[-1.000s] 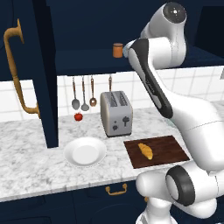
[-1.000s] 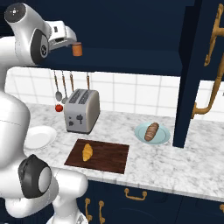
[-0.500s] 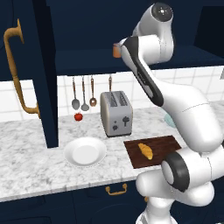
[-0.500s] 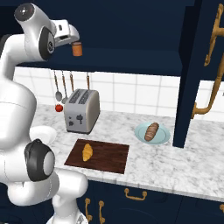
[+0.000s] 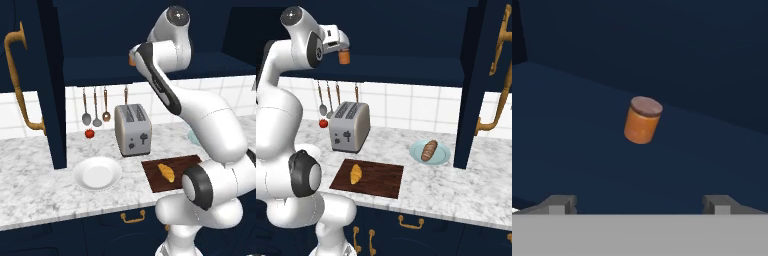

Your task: From the different types of pastries on the counter, select a croissant and place it on the cutting board. Then retrieve a jar of jam from the cabinet and place it alongside the croissant on the cutting board.

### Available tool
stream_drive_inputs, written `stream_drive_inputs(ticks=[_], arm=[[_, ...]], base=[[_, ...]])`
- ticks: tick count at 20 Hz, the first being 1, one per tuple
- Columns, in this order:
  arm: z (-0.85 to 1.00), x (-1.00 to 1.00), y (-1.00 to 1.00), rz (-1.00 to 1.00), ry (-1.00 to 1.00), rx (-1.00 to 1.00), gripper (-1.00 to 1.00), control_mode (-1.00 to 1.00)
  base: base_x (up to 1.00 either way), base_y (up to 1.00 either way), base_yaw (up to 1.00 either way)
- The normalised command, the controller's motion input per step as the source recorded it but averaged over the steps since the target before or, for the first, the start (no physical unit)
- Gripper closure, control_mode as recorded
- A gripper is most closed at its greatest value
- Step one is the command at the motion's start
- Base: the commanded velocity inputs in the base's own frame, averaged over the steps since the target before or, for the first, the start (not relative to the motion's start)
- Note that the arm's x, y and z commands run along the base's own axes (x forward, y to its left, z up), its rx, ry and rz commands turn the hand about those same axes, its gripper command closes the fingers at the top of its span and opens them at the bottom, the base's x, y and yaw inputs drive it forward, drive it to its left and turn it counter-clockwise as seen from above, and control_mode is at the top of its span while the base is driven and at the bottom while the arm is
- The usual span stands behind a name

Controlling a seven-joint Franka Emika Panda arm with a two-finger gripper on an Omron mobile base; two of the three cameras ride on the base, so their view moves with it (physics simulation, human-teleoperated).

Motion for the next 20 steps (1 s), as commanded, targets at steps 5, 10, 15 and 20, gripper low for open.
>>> stream_drive_inputs(ticks=[5,10,15,20], arm=[[-0.07,0.41,0.05,0.00,0.00,0.00,-1.00,-1.00],[0.00,0.51,0.25,0.00,0.00,0.00,-1.00,-1.00],[0.00,0.34,0.06,0.00,-0.01,0.00,-1.00,-1.00],[-0.02,0.18,0.00,0.00,0.00,0.01,-1.00,-1.00]], base=[[0.00,0.00,0.00],[0.00,0.00,0.00],[0.00,0.00,0.00],[0.00,0.00,0.00]])
